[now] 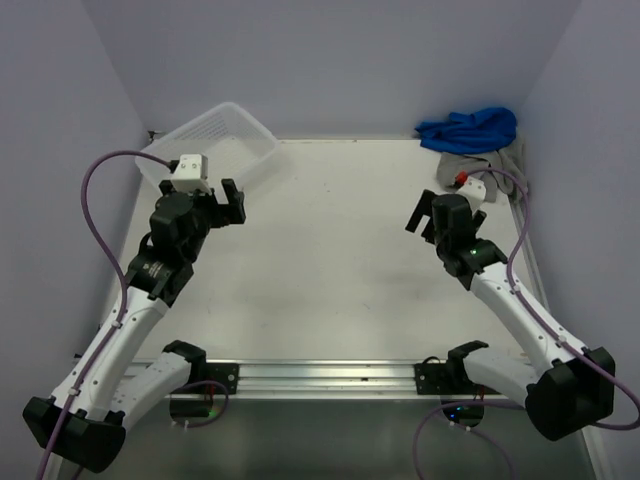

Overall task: Roll the towels
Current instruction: Grab a towel with the right arm

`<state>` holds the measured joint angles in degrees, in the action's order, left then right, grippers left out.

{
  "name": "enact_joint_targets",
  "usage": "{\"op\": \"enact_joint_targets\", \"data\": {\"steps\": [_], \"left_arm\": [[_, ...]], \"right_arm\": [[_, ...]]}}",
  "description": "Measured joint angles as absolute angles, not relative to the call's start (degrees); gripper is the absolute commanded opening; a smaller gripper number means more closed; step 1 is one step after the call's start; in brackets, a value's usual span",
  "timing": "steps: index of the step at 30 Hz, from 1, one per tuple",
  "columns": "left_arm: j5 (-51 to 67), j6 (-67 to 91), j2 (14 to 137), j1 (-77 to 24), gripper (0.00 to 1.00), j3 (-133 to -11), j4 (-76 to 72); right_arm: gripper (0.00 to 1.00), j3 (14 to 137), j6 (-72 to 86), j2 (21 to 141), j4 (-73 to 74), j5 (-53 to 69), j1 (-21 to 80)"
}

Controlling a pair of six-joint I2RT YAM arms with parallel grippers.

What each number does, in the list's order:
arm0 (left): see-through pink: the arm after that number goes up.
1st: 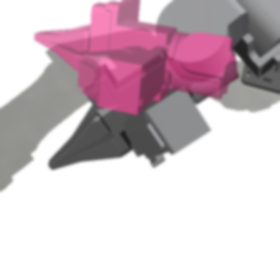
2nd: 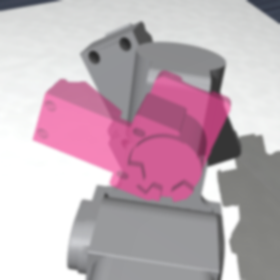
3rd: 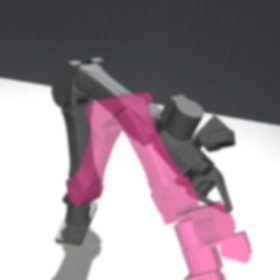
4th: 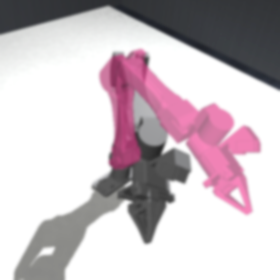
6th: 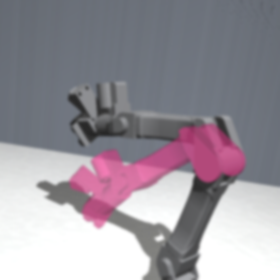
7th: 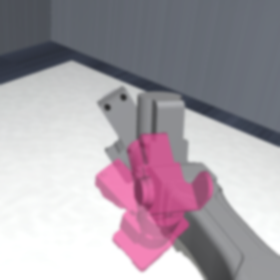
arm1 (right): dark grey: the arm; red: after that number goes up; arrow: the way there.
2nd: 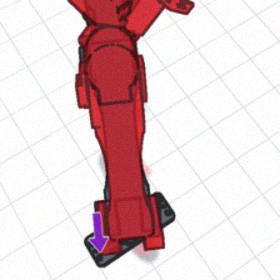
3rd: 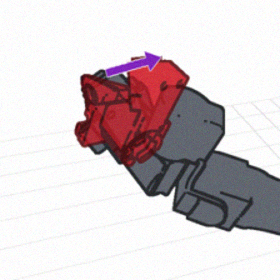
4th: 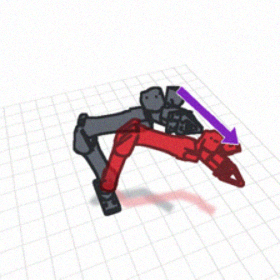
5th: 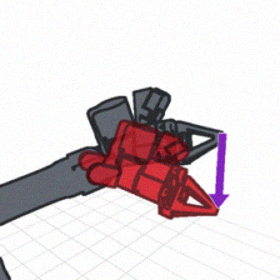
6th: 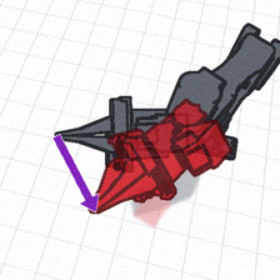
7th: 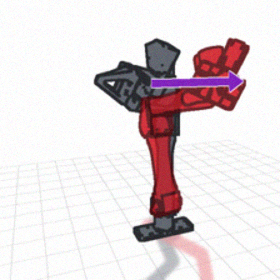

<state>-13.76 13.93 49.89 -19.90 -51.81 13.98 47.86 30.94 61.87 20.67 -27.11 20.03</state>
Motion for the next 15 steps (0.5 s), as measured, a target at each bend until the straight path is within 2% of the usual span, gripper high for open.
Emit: {"op": "enact_joint_targets", "data": {"steps": [8,15], "left_arm": [[-13.69,13.91,49.65,-19.9,1.0,-51.59,14.04],[-12.64,13.91,51.13,-19.9,1.0,-51.59,14.28]], "right_arm": [[0.99,42.74,31.55,54.94,16.73,-28.1,20.03],[0.99,44.34,28.8,66.17,14.61,-30.52,20.01]]}}
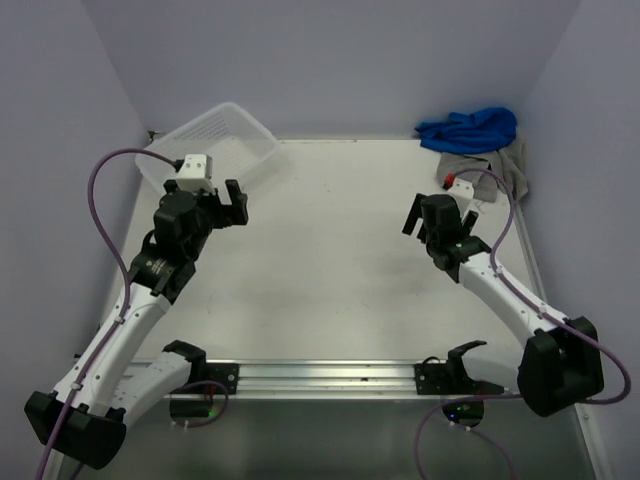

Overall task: Roll the towels
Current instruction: Grab a towel with the right arm

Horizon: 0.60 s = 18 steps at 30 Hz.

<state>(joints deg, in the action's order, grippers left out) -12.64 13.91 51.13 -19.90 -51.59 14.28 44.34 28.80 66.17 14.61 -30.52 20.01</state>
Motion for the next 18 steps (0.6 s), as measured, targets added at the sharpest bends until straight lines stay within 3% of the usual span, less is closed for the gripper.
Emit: {"op": "enact_joint_targets", "data": {"steps": [9,18], "left_arm": [[-11.25,13.91,52.01,-19.9,1.0,-51.59,14.44],[-8.97,13.93,53.25,-19.9,1.0,-51.64,14.44]], "right_arm": [[0.99,59.64,24.99,87.2,10.63,-30.81,13.41],[0.88,76.42,29.21,105.01,9.93,-33.78,6.37]]}}
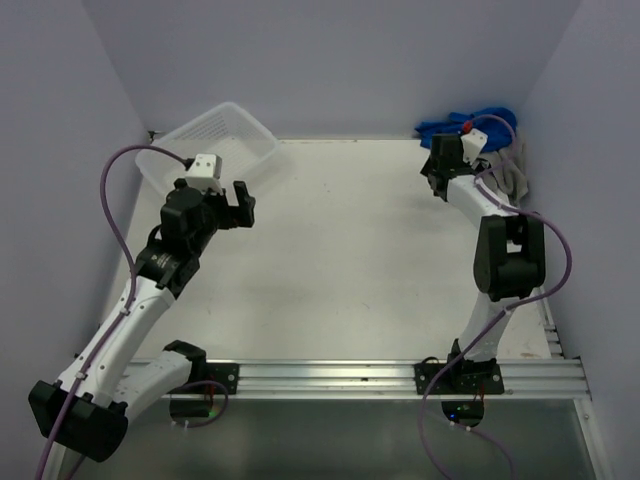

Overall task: Roll the towels
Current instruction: Grab a towel with the right arm

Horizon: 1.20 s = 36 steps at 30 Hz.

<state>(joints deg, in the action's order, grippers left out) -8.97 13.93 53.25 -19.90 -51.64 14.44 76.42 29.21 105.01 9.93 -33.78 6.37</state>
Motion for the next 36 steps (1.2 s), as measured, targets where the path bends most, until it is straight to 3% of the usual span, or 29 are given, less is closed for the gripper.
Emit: {"op": "enact_joint_targets", "data": {"steps": [11,13,15,17,18,21,25,31,36], "left_arm": [[-4.6,13.91,55.51,-19.9,1.0,-51.64,14.39],[-4.14,13.91,55.9,-19.9,1.0,-51.64,14.39],[-3.81,13.91,56.29,-19.9,1.0,-51.64,14.44],[-3.53,13.91,56.62,-19.9,1.0,-51.64,14.44],[-3.42,13.91,56.73,-19.9,1.0,-51.64,14.44],[-3.2,13.91,57.01,-19.9,1.0,-51.64,14.46],[-3.18,13.91,57.01,-19.9,1.0,-51.66,14.46],[-3.14,13.93,56.84,-19.9,1.0,-51.66,14.48],[-2.74,13.93,56.55,-19.9,1.0,-51.66,14.48]], "right_arm": [[0.87,88.6,33.65,118.5,12.71,-34.39,1.43],[0.82,90.89,34.17,120.84,12.88,-33.45,-0.54],[0.64,92.07,34.35,122.5,12.86,-32.97,-2.33],[0.54,93.51,34.3,124.27,13.23,-31.53,-4.03],[0.37,94.72,34.15,125.29,13.5,-30.87,-4.69],[0.0,97.36,32.73,127.42,13.91,-27.97,-5.91],[0.0,91.74,32.62,124.4,10.85,-24.34,-5.43],[0.0,74.63,34.48,108.42,10.0,-19.14,-3.53],[0.0,69.12,35.27,94.5,10.48,-17.08,-2.87]]}}
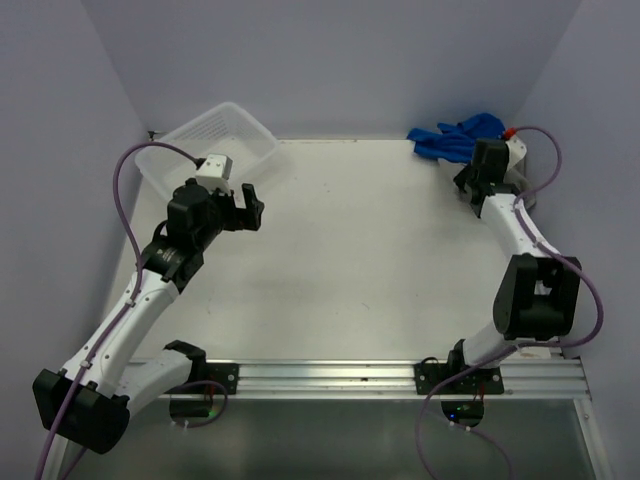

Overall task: Roll the towels
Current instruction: Grab a towel with the right arm, then move the towel to the center of the board

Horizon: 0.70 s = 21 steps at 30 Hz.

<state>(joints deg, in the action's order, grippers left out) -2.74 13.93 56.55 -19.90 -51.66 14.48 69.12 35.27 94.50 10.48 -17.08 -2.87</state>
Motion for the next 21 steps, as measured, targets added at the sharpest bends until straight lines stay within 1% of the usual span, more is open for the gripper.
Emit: {"op": "enact_joint_targets", "data": {"steps": [5,9,15,21], "left_arm": [[-2.59,13.93,56.47,-19.92,1.0,-51.66,14.46],[-2.59,13.93,56.45,-19.92,1.0,-51.66,14.46],[-2.59,13.91,56.45,-19.92,1.0,-51.66,14.5],[-2.61,13.91,56.47,-19.92,1.0,-51.66,14.5]], "right_arm": [[0.0,70.67,34.98,84.23,14.39,-16.93,-2.87],[0.0,77.23,34.24,81.3,19.55,-16.78,-2.9],[0.0,91.61,33.08,82.61,28.18,-16.32,-2.9],[0.0,111.55,31.81,90.65,36.23,-16.19,-2.9]]}}
